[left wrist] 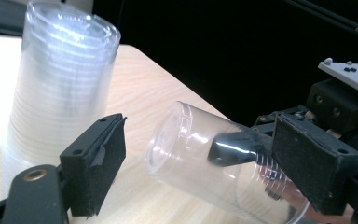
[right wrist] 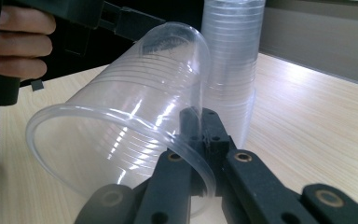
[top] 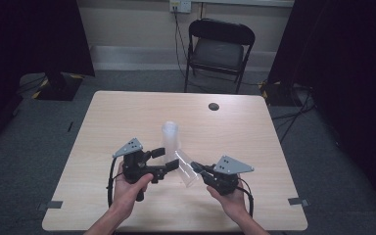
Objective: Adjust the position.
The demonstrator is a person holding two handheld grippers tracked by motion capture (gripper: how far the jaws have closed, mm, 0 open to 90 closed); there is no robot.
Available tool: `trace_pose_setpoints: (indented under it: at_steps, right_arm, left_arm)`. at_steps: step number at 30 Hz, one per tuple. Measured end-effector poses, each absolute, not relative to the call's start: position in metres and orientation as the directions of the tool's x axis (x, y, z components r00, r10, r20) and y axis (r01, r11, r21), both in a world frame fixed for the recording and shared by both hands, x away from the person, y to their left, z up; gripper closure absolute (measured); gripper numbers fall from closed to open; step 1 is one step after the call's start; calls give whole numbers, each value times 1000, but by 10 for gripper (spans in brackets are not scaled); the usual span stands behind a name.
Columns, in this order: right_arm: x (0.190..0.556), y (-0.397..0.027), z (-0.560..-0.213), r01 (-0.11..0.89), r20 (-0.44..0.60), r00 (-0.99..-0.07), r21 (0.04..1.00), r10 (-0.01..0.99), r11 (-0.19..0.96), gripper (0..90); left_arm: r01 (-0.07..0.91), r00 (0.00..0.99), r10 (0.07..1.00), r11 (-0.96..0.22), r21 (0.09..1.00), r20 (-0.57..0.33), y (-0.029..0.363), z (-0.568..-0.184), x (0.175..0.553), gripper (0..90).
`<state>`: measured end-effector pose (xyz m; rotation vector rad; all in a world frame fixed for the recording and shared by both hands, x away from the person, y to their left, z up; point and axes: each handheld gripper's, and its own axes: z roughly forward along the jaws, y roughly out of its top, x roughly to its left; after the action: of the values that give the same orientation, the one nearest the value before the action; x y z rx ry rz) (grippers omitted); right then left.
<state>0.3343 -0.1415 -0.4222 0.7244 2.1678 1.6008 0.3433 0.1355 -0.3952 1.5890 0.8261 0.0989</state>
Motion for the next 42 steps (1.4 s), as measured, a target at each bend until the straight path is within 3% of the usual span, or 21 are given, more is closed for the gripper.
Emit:
trace_pose_setpoints:
  at_steps: [6,19,42]
  right_arm:
    - [336,-147,-419,222,49,-810,948,585,227,899]
    - [354,-157,-419,407,179,-813,855,554,321,900]
    - [364,-149,-427,531,312,-825,715,472,456,899]
  left_arm:
    - [397,772,551,-27,917,-317,134,-396,341,156]
    - [266,844,529,-280,922,-83,121,-405,336,163]
    - [89,909,390,-523,847,146,103,-423,329,165]
